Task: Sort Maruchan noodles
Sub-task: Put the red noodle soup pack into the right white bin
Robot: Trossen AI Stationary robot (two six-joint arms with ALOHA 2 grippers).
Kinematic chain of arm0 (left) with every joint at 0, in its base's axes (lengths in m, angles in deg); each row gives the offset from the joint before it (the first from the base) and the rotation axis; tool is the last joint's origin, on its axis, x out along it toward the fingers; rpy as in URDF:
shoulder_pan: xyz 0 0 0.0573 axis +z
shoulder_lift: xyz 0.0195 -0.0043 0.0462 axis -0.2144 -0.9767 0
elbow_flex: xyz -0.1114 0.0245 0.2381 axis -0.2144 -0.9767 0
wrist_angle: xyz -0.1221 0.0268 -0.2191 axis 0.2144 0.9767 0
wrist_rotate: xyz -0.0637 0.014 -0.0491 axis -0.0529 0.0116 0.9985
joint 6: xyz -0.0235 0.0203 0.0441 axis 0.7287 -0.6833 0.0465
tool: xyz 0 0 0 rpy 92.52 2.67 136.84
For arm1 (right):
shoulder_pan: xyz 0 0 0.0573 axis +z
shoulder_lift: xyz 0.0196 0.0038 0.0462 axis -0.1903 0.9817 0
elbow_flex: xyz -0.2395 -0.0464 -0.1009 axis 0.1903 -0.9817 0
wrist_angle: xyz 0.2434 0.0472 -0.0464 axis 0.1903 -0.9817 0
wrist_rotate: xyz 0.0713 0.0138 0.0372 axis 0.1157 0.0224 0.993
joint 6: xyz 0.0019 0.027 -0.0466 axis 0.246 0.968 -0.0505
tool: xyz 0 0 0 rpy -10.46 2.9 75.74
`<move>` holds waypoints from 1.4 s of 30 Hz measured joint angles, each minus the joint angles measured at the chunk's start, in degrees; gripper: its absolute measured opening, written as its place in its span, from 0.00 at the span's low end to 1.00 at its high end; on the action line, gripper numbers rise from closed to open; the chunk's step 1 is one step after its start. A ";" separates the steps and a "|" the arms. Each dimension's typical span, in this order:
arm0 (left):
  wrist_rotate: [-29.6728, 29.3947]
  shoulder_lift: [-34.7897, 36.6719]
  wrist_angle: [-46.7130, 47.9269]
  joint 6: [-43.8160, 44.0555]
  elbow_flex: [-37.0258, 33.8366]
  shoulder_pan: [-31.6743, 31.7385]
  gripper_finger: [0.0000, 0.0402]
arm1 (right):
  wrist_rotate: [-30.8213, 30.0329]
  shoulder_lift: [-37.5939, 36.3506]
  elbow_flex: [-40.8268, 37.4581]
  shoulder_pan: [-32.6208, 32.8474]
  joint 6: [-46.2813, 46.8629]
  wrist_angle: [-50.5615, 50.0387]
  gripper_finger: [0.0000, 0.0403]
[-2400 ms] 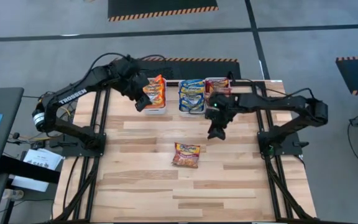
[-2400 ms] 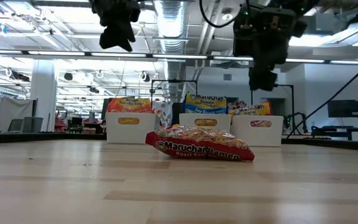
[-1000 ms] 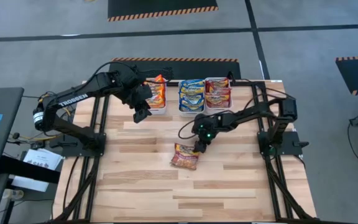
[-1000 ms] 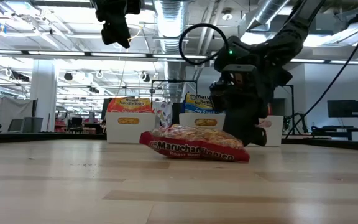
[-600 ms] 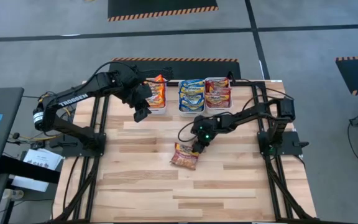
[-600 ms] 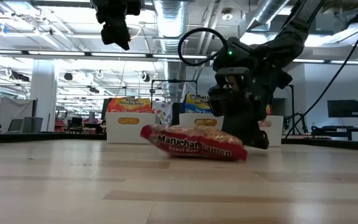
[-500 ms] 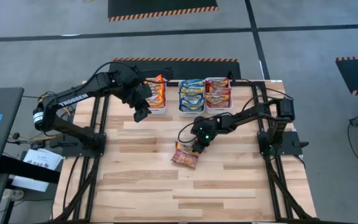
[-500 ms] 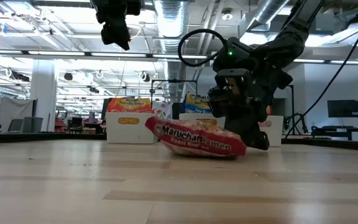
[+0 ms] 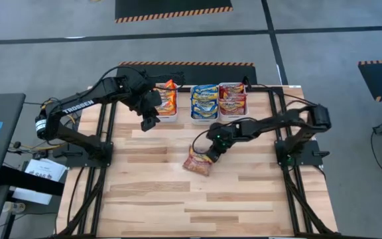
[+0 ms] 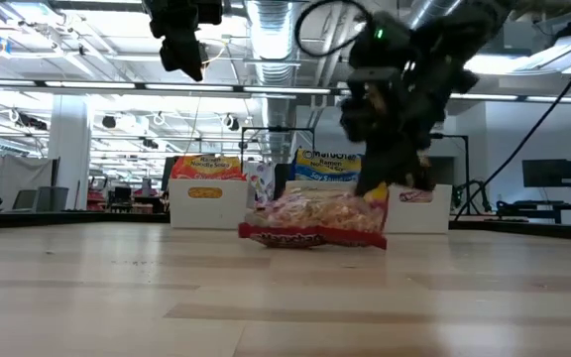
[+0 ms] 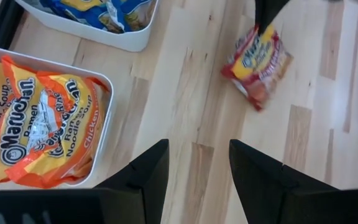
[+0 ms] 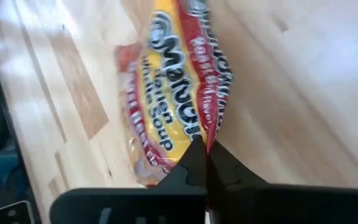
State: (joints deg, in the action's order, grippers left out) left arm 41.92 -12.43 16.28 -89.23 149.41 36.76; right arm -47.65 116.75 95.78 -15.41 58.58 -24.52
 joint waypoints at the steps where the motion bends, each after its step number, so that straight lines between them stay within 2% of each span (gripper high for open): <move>1: 0.00 0.00 -0.02 -0.27 0.00 0.00 0.38 | -1.46 -1.36 0.45 0.06 -0.26 -2.07 0.01; 7: -0.02 0.00 -0.01 -2.03 0.00 0.00 0.38 | -8.48 -8.66 1.08 -0.33 -1.37 -10.16 0.01; 14: -0.81 0.00 -0.10 -1.96 0.02 0.00 0.38 | -13.72 -16.08 1.15 -1.91 -2.90 -16.20 0.01; 26: -7.11 0.00 -0.46 -1.47 0.02 0.04 0.38 | -14.84 -30.34 1.18 -7.49 -6.87 -29.42 0.01; 32: -9.59 0.00 -1.69 1.01 0.02 0.77 0.38 | -15.76 -37.24 1.19 -12.20 -8.28 -30.09 0.01; 38: -10.36 0.00 -3.23 1.03 0.02 2.26 0.38 | -15.73 -39.68 2.21 -17.21 -13.73 -30.79 0.01; 42: -10.16 0.00 -4.17 1.03 0.02 3.11 0.38 | -15.71 -38.10 7.22 -20.60 -21.77 -32.11 0.01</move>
State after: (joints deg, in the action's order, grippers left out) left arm 31.75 -12.43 12.12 -88.20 149.43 39.88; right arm -63.36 78.64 103.00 -36.01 36.82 -56.63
